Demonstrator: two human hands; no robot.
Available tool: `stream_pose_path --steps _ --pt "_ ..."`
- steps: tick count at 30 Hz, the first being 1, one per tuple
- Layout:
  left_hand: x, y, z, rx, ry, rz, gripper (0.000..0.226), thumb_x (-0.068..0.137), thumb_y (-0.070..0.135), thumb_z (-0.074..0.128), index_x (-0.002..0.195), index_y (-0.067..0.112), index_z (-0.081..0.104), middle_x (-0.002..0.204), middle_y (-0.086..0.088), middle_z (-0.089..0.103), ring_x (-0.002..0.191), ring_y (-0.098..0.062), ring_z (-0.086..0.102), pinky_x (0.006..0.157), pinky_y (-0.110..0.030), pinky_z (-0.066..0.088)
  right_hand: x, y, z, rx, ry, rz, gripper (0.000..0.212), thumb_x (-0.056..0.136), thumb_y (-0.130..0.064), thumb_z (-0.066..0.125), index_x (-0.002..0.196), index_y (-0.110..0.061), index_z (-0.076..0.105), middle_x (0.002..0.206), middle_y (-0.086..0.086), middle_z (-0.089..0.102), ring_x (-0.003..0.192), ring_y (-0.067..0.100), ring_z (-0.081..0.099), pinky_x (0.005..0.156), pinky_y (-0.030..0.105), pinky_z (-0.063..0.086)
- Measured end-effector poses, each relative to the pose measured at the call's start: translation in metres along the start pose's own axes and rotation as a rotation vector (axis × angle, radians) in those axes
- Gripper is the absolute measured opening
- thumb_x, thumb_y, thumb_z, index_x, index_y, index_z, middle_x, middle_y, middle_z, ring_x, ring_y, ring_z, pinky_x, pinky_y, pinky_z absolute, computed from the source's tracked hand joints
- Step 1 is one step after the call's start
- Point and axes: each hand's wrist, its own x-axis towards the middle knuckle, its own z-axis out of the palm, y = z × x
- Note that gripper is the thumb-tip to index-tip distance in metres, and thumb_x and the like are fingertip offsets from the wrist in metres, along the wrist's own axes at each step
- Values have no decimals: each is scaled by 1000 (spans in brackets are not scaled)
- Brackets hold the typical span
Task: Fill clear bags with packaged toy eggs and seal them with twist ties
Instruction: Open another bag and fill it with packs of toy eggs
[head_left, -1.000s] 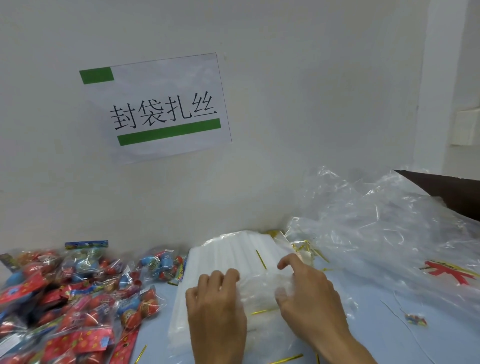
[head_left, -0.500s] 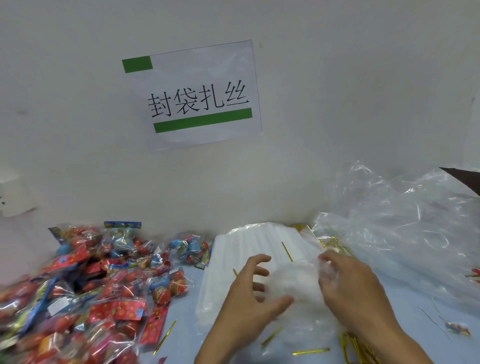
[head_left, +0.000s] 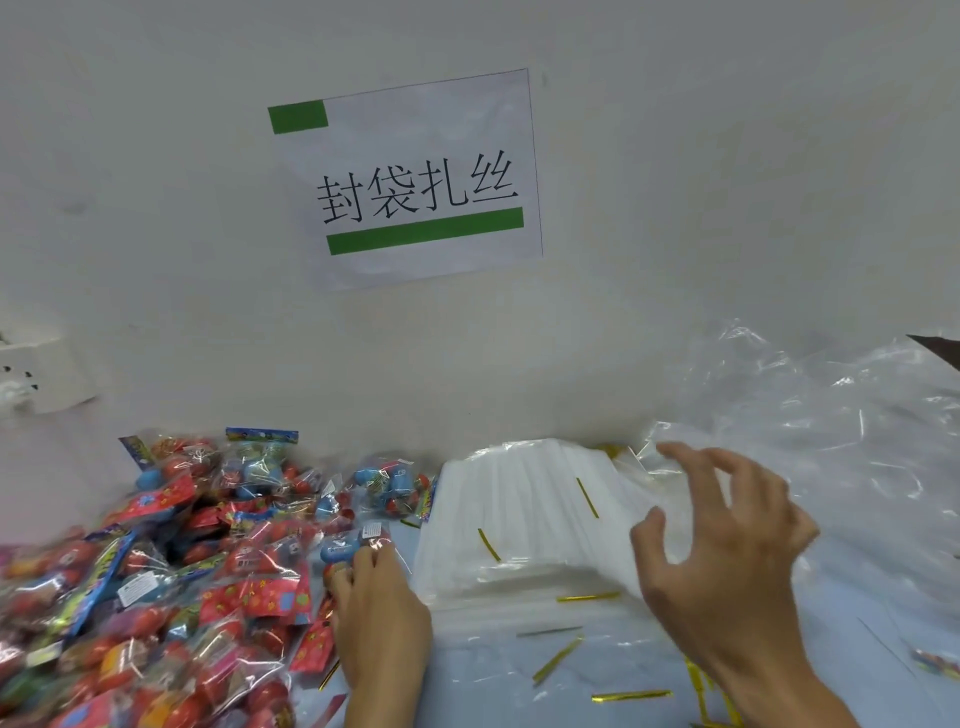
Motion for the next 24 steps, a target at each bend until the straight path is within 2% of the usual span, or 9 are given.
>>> stream_pose_path --steps 3,7,9,12,16,19,21,23,24 --pt "0 -1 -1 35 7 -23 54 93 3 44 143 23 40 139 -5 42 127 -26 35 102 -32 39 -8 -3 7 52 -104 -38 51 78 -39 41 121 -25 63 113 -1 50 113 22 46 95 37 25" --pt "-1 -2 -3 67 -10 -34 60 99 15 45 153 31 24 162 -5 14 150 -30 10 118 -45 23 -9 2 9 125 -174 25 44 79 -32 48 120 -26 62 113 -5 49 110 16 43 95 38 36" --pt "-1 -4 -2 96 -8 -17 60 100 19 45 153 34 22 158 0 26 146 -27 20 115 -43 28 -9 3 9 140 -195 37 41 79 -29 52 119 -28 61 112 -7 49 109 14 42 93 34 35" --pt "-1 -4 -2 114 49 -42 44 99 26 51 139 41 39 142 4 39 130 -23 32 104 -39 32 -12 5 12 130 -240 33 36 83 -19 61 118 -30 61 111 -11 50 105 11 42 90 33 37" --pt "0 -2 -4 -5 146 -83 30 102 31 46 131 34 54 130 -2 51 120 -24 42 99 -41 34 -13 7 14 137 -299 43 39 83 -11 64 117 -30 61 108 -11 51 103 15 48 90 38 45" --pt "7 2 -7 -329 333 -32 28 102 24 48 126 21 62 113 -6 56 112 -29 48 94 -45 40 -15 8 18 170 -285 21 38 84 -8 63 115 -29 61 106 -13 51 101 12 47 88 34 45" --pt "8 14 -16 -699 415 4 25 103 19 46 121 18 64 107 -2 55 107 -28 54 86 -40 47 -15 6 18 219 -248 -11 34 86 -7 61 112 -28 63 104 -16 53 101 8 48 89 20 42" --pt "6 29 -27 -1039 396 -39 21 105 18 44 116 24 62 107 -1 62 100 -22 61 78 -31 51 -14 2 19 307 -197 -28 26 88 -12 55 106 -27 66 101 -19 58 100 4 53 86 9 40" --pt "5 36 -31 -1222 334 -76 20 106 17 44 114 24 61 108 -2 66 98 -20 64 78 -31 53 -14 1 19 381 -185 -7 23 88 -16 53 102 -27 68 97 -20 63 98 4 58 83 7 42"
